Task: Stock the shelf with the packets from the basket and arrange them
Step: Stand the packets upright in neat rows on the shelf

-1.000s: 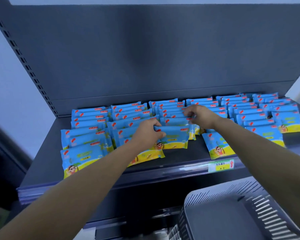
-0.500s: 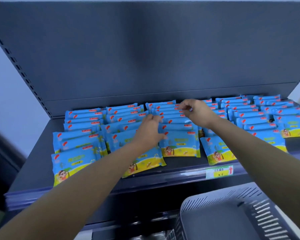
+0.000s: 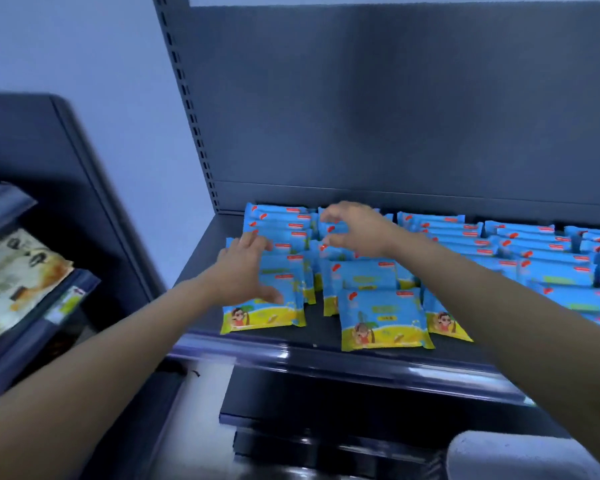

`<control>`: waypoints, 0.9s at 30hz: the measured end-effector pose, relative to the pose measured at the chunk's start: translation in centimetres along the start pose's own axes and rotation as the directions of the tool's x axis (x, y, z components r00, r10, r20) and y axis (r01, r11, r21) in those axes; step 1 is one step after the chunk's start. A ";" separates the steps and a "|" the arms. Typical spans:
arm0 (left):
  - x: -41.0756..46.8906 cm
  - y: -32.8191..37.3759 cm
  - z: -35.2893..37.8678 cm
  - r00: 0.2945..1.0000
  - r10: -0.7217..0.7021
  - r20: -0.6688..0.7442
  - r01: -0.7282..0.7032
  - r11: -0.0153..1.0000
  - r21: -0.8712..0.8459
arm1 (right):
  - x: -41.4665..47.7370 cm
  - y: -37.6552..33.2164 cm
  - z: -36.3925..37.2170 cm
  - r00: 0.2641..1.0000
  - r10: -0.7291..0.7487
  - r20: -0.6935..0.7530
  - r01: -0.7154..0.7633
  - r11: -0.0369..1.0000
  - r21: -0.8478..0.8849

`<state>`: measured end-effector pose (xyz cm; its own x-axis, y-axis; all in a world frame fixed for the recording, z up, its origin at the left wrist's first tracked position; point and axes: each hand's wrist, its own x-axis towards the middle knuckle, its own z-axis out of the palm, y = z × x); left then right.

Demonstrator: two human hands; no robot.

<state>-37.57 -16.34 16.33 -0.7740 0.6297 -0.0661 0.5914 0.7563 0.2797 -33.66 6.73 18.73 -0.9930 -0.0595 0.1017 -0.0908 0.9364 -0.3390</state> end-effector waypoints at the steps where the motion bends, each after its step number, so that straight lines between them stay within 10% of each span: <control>1: -0.4 -1.0 0.3 1.000 -0.015 0.026 0.013 0.995 0.097 | 0.9 -0.9 0.8 0.999 -0.014 0.048 0.015 1.000 -0.020; 15: 2.5 -7.8 0.9 0.999 -0.021 0.044 0.021 1.000 -0.010 | 9.3 -3.2 4.2 0.936 0.201 0.290 -0.130 0.960 -0.247; 27: 5.7 -9.6 0.1 0.999 -0.038 -0.038 0.026 0.961 -0.277 | 13.4 -1.9 3.2 0.800 0.336 0.498 -0.419 0.906 0.062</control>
<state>-47.60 -19.96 13.17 -0.8038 0.5935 -0.0406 0.4854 0.6938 0.5320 -47.04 3.02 17.74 -0.8621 0.0948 -0.4978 0.3291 0.8517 -0.4077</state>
